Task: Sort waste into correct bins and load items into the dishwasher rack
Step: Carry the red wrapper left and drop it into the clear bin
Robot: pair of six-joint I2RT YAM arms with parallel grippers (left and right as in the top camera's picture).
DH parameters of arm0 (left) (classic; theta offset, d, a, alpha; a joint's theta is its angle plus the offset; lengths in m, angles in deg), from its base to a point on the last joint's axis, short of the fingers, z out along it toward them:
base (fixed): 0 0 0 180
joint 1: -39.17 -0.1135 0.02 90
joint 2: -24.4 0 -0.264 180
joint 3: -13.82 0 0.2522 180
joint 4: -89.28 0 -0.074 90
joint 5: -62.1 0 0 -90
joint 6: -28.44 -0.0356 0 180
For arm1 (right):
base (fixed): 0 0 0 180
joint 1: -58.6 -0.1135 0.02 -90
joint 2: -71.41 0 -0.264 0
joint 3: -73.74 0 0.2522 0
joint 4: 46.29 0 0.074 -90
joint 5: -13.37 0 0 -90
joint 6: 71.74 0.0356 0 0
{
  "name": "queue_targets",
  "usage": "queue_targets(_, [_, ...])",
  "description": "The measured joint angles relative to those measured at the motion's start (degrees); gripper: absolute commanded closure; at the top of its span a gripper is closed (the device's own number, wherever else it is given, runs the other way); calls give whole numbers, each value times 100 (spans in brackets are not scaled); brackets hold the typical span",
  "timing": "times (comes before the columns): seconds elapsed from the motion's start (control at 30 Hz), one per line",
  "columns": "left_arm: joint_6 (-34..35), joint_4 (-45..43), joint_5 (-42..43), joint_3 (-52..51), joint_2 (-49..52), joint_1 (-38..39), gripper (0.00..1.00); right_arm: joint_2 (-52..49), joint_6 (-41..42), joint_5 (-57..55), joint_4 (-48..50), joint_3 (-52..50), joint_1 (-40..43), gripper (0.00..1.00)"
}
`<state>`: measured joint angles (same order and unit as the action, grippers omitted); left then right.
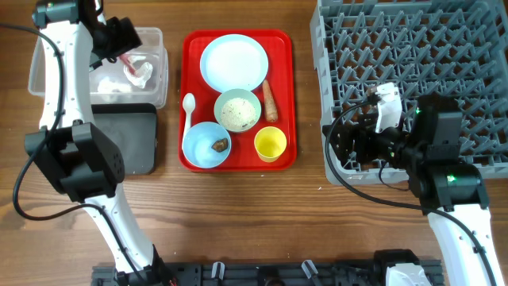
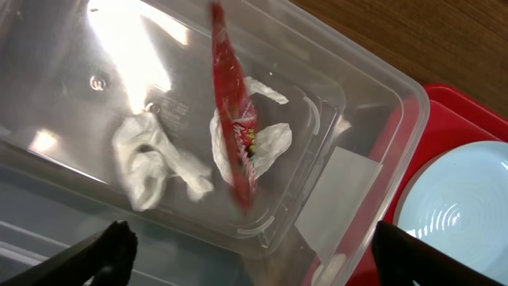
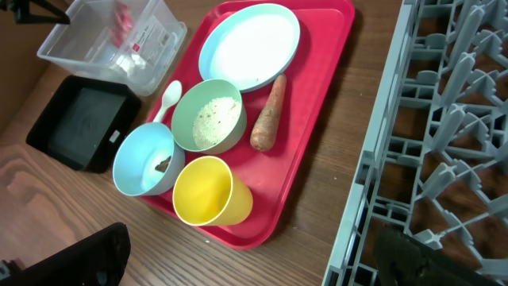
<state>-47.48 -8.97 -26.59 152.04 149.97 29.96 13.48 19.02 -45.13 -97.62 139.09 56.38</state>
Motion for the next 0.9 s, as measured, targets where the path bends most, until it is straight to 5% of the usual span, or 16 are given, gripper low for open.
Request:
queue_targets(0.57, [-404, -57, 1067, -4, 9, 293, 4, 0, 0, 0, -15, 0, 0, 0])
queue_targets(0.9, [-833, 1438, 1421, -57, -280, 1137, 9, 0, 0, 0, -39, 0, 0, 0])
